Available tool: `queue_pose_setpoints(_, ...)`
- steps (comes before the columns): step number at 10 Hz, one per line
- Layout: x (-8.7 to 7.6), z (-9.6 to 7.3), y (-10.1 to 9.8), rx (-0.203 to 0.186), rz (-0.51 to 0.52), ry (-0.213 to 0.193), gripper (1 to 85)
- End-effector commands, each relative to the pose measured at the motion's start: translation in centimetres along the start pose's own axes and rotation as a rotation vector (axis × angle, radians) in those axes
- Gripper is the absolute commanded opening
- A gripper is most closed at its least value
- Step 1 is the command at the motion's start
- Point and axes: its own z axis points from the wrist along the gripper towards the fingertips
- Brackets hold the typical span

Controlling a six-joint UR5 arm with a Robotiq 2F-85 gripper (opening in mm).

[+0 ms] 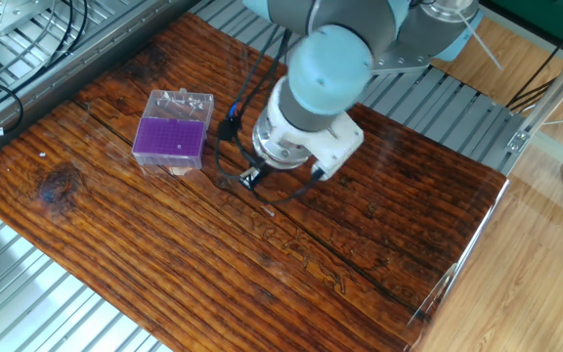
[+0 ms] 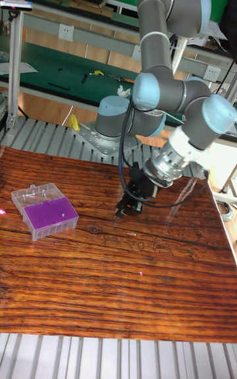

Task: Insert a small pipette tip into the holder for small pipette tips

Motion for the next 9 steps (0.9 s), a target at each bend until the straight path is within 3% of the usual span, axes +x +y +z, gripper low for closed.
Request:
queue_pose_setpoints(1,-2.2,-1.2,-0.4,0.017,0.066,0.036,31.7)
queue_pose_setpoints(2,-2.9,-0.9,-0.7,0.047,0.106,0.036,30.7)
queue_pose_setpoints(4,-3.3,-0.1,-0.9,0.068,0.115,0.054,29.3)
queue_pose_setpoints(6,-2.8,-0.3,-1.1,0.084,0.073,0.069,28.3)
queue_pose_setpoints(7,-3.1,-0.2,-0.9,0.076,0.032,0.057,28.7)
queue_pose_setpoints(8,-2.7,-0.3,-1.3,0.089,-0.006,0.076,29.0)
queue_pose_setpoints(9,-0.4,-0.6,-2.0,0.116,-0.03,0.166,29.3)
